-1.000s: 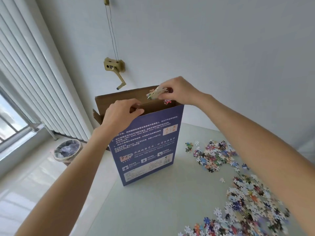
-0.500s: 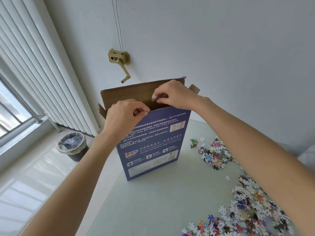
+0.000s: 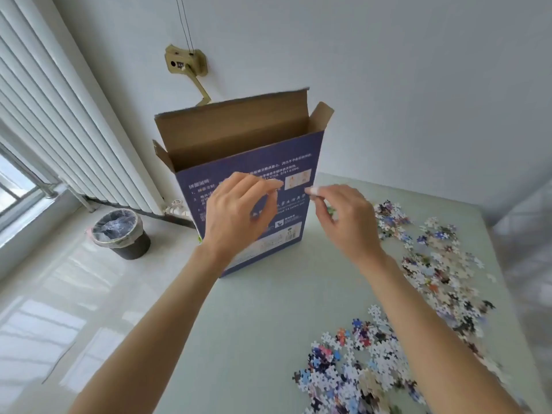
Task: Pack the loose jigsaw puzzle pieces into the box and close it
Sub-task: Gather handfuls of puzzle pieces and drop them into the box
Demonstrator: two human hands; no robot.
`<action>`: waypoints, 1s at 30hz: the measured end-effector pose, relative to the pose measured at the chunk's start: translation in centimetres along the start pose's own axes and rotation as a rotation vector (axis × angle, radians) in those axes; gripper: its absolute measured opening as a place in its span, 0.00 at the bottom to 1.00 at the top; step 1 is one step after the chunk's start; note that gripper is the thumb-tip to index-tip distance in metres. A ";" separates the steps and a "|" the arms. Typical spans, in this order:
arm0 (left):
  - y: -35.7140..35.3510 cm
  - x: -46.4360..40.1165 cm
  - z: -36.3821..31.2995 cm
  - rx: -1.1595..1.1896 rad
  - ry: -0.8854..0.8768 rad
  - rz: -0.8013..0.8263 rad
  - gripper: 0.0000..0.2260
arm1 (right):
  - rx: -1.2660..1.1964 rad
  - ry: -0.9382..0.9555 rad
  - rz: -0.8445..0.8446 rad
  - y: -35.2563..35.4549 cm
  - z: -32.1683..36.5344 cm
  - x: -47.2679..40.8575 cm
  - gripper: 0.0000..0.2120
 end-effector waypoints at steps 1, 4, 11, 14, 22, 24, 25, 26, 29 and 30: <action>-0.5 1.8 -0.8 0.045 0.018 0.026 0.09 | 0.017 -0.050 0.045 0.4 -0.6 2.9 0.06; -3.0 8.5 -2.9 0.147 0.127 0.212 0.08 | 0.102 -0.269 0.279 1.7 -2.9 11.7 0.10; -8.6 25.3 -7.8 0.059 0.286 1.185 0.29 | 0.353 -0.682 0.844 6.3 -6.6 29.2 0.20; -9.4 29.9 -9.4 0.009 0.318 1.420 0.44 | 0.524 -0.778 0.935 8.9 -6.9 32.8 0.30; -9.9 33.4 -12.4 -0.031 0.210 1.429 0.51 | 0.386 -1.004 0.850 7.5 -3.9 36.2 0.30; -9.9 33.4 -12.5 -0.020 0.261 1.392 0.48 | 0.306 -0.977 0.813 6.4 -3.1 36.0 0.25; -9.9 33.4 -12.5 -0.009 0.286 1.375 0.46 | 0.277 -0.961 0.808 6.0 -2.9 36.0 0.23; -9.8 33.3 -12.5 0.001 0.302 1.363 0.45 | 0.256 -0.947 0.812 5.7 -2.7 35.9 0.23; -9.7 33.3 -12.5 0.018 0.304 1.354 0.43 | 0.275 -0.904 0.865 5.5 -2.5 35.9 0.30; -9.6 33.3 -12.5 0.025 0.321 1.358 0.42 | 0.328 -0.873 0.897 5.5 -2.5 36.0 0.34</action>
Point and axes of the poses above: each hand's wrist, its own x-axis away from the middle knuckle, its own y-axis out of the back of the hand, z = x × y, the point moved 6 cm from there along -x, towards the middle knuckle, and after that the axes turned 15 degrees about -z, right-handed, at the moved point
